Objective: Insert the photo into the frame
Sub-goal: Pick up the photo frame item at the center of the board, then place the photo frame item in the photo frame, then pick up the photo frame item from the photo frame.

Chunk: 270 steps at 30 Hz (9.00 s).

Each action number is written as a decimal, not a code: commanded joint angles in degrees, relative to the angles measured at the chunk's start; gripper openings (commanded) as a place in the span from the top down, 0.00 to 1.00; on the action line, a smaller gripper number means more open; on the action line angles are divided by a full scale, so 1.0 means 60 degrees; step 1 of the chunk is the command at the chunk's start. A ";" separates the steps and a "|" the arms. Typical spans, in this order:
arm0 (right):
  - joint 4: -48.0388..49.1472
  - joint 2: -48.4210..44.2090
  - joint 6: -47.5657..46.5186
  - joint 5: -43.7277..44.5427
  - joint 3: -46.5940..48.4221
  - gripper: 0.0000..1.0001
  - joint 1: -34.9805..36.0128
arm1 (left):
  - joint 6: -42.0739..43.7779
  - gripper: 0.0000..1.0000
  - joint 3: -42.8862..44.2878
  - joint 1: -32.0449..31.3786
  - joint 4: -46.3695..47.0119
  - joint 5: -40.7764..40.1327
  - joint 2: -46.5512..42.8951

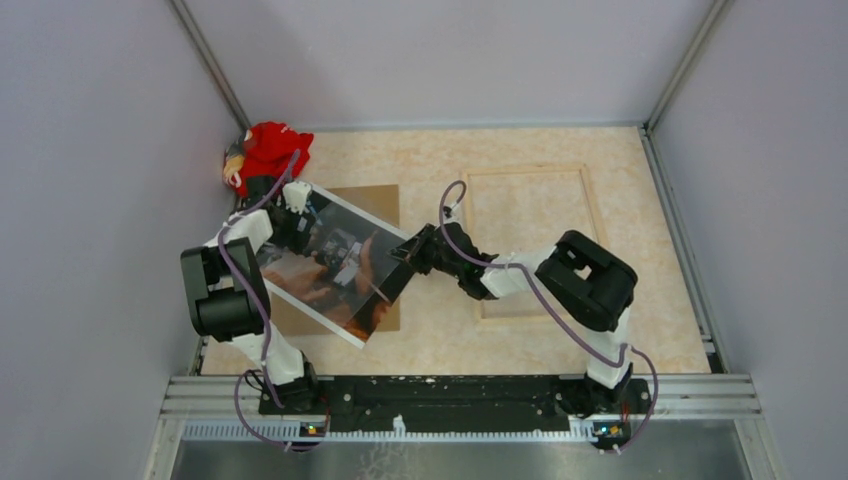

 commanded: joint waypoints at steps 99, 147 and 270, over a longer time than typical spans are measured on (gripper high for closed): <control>-0.2306 -0.6526 -0.1835 -0.0691 -0.4062 0.84 -0.4361 | -0.1257 0.03 0.3320 -0.4612 -0.3123 0.2139 0.2084; -1.4619 -0.7967 -0.8858 -0.0405 0.6426 1.00 -0.9646 | 0.6638 0.01 0.2622 -0.9703 0.0557 0.0930 0.1644; -1.2258 -0.7466 -1.1249 -0.8988 0.4386 1.00 -0.4665 | 0.5071 0.12 0.7352 -0.3543 -1.0535 1.0637 -0.1461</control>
